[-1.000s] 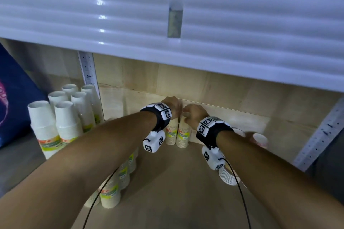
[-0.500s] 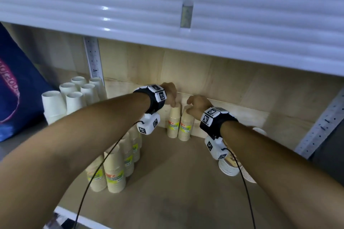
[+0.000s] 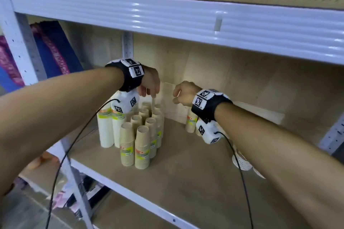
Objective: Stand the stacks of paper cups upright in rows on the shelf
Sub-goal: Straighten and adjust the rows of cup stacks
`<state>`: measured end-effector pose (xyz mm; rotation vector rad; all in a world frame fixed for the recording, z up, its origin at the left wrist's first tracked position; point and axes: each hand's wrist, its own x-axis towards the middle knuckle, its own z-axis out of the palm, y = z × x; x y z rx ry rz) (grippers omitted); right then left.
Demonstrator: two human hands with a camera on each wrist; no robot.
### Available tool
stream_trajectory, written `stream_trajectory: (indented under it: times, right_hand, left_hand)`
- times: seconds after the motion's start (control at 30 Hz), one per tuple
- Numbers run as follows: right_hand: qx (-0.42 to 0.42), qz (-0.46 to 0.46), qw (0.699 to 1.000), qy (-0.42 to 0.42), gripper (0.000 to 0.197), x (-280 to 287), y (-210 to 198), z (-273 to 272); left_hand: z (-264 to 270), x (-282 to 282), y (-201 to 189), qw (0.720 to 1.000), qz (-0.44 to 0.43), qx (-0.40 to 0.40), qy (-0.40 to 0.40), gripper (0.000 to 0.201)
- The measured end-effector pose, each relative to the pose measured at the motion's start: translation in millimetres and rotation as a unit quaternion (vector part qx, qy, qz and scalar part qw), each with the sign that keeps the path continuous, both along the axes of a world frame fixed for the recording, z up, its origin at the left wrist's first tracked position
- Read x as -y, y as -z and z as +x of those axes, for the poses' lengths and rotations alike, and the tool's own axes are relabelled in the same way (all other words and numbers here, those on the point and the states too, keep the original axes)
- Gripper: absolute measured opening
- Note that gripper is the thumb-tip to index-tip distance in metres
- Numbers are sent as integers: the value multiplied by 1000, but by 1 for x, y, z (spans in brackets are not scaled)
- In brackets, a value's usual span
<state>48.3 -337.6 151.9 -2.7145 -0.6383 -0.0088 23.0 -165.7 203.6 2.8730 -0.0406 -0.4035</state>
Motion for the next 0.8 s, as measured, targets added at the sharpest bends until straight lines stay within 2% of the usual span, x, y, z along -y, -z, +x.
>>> stream_trajectory:
  times: [0.27, 0.43, 0.6, 0.7, 0.8]
  right_hand:
    - [-63, -31, 995, -66, 27, -61, 9, -52]
    - [-94, -81, 989, -82, 31, -83, 22, -72]
    - [-97, -88, 988, -78, 40, -89, 36, -81]
    - [-103, -96, 987, -77, 54, -90, 42, -80]
    - [-91, -112, 986, -87, 51, -88, 41, -85]
  left_hand:
    - [-44, -41, 34, 998, 19, -64, -14, 22]
    - [-55, -49, 56, 995, 14, -93, -16, 36]
    - [-68, -48, 68, 995, 33, -97, 12, 37]
    - [-72, -46, 75, 996, 40, -80, 13, 39]
    - [-75, -47, 82, 998, 35, -60, 0, 41]
